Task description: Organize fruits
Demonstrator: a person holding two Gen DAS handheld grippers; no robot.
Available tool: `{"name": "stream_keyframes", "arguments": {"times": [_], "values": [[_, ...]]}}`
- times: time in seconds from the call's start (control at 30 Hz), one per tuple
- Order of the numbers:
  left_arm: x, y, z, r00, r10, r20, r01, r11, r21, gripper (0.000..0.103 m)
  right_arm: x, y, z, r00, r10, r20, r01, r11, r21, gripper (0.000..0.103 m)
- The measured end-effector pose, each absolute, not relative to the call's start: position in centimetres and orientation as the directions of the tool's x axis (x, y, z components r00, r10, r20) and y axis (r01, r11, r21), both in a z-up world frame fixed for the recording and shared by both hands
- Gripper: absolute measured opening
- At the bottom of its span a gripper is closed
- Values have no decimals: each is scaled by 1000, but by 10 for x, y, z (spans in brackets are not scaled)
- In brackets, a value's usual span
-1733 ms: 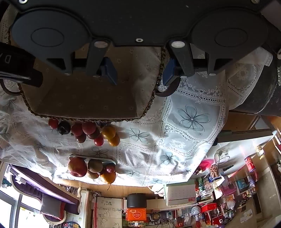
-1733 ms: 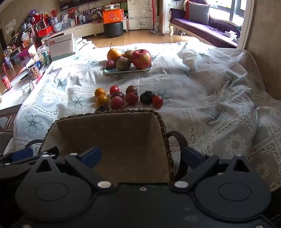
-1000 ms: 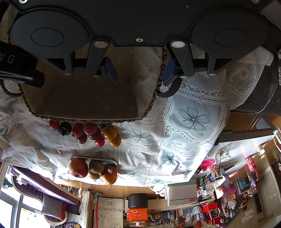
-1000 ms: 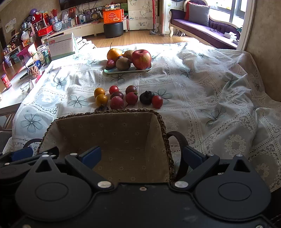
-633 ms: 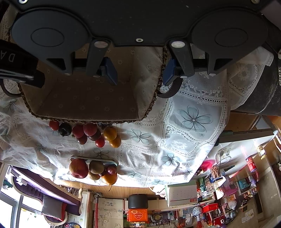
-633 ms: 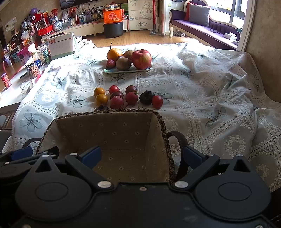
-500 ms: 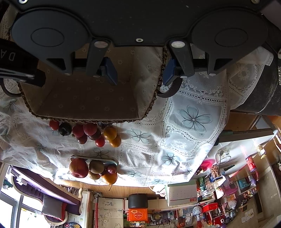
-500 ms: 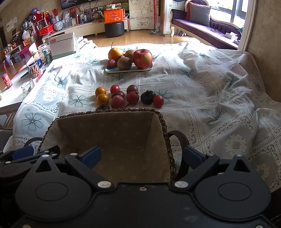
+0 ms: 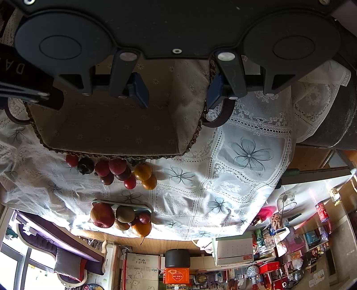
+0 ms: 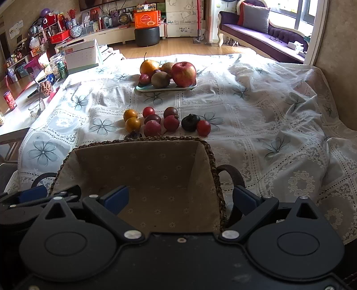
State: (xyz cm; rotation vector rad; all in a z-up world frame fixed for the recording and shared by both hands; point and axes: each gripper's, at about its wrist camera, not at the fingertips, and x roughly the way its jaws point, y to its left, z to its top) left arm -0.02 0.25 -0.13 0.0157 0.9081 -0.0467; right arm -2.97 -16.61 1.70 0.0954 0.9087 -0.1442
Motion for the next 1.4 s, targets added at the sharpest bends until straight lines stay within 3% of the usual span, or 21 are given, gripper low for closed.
{"name": "stream_keyframes", "arguments": {"times": [0.33,0.8,1.0,1.13,1.4], "values": [[0,1,0,596,-82,-799,74,996,-47,54,-31,-167,20,615,-77,-785,158,987,27,103],[34,24,32,648,-96,-756,64,995,-71,54,-8,-194,53,697,-13,-717,135,984,114,103],[77,24,37,655,-90,-750,36,995,-88,54,41,-217,52,686,-5,-728,197,964,179,103],[105,-1,32,636,-138,-759,136,989,-65,54,82,-230,38,671,-14,-741,255,943,213,103],[155,-39,7,702,-122,-701,153,988,-19,54,131,-236,-6,663,-141,-735,398,898,187,103]]}}
